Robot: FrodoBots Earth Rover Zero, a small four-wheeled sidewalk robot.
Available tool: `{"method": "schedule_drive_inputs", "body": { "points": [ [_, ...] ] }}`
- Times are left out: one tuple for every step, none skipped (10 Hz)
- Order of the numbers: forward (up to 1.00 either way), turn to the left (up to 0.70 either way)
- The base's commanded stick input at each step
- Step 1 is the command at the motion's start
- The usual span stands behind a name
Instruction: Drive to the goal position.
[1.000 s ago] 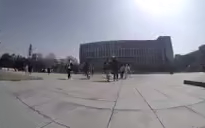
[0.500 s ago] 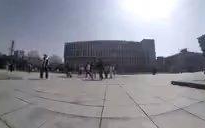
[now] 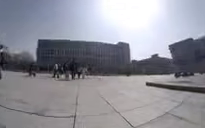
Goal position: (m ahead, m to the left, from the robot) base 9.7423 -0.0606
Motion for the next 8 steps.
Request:
{"method": "schedule_drive_inputs", "body": {
  "points": [
    [0.7,-0.02],
    [0.7,-0.02],
    [0.7,-0.02],
    [0.7,-0.02],
    [0.7,-0.02],
    [0.7,-0.02],
    [0.7,-0.02],
    [0.7,-0.02]
  ]
}}
